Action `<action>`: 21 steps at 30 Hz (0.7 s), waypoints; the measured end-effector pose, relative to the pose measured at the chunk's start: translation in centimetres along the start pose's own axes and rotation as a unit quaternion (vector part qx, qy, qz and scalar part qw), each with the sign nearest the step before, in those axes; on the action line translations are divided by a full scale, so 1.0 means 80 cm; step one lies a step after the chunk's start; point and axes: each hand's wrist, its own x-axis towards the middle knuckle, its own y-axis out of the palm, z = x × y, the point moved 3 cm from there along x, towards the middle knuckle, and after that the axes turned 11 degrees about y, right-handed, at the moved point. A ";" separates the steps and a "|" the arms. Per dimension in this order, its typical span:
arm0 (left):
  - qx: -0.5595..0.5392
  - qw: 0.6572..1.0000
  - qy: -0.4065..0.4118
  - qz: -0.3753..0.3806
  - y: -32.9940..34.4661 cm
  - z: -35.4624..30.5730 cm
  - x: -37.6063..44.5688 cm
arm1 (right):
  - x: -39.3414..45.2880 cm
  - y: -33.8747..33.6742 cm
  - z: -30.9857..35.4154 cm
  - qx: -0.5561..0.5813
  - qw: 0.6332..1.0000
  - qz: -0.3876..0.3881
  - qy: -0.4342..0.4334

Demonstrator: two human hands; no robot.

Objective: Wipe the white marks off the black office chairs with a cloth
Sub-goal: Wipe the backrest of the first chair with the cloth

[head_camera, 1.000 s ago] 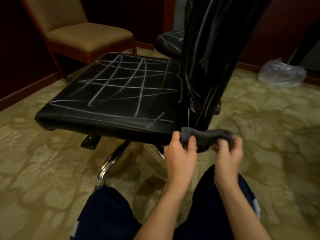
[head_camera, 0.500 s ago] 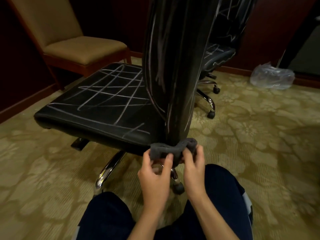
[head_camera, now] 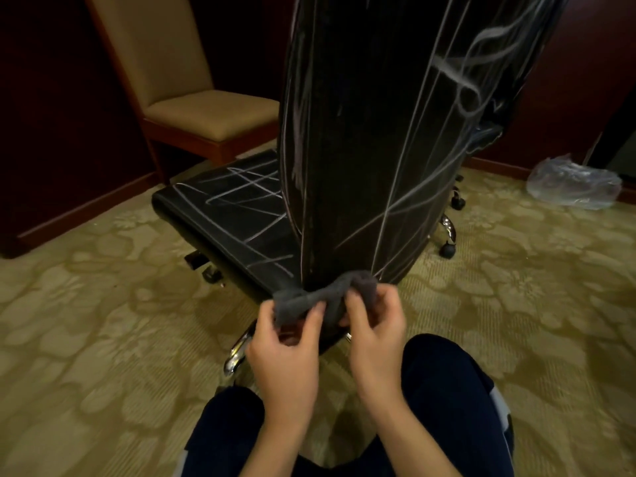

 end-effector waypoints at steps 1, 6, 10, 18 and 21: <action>-0.013 1.000 0.021 -0.009 -0.004 -0.010 0.013 | 0.004 0.010 0.016 0.006 1.000 0.003 -0.026; 0.014 0.998 0.052 -0.033 -0.030 -0.014 0.033 | -0.005 0.043 0.024 -0.018 0.998 0.001 -0.052; 0.092 0.994 0.029 -0.042 -0.053 0.020 0.012 | -0.022 0.057 -0.013 -0.067 0.997 -0.003 -0.030; 0.037 0.996 0.009 -0.086 -0.077 0.000 0.045 | -0.025 0.093 0.023 -0.035 0.998 -0.015 -0.045; -0.011 0.994 0.050 -0.096 -0.080 -0.037 0.090 | -0.007 0.111 0.085 -0.005 0.995 -0.023 -0.099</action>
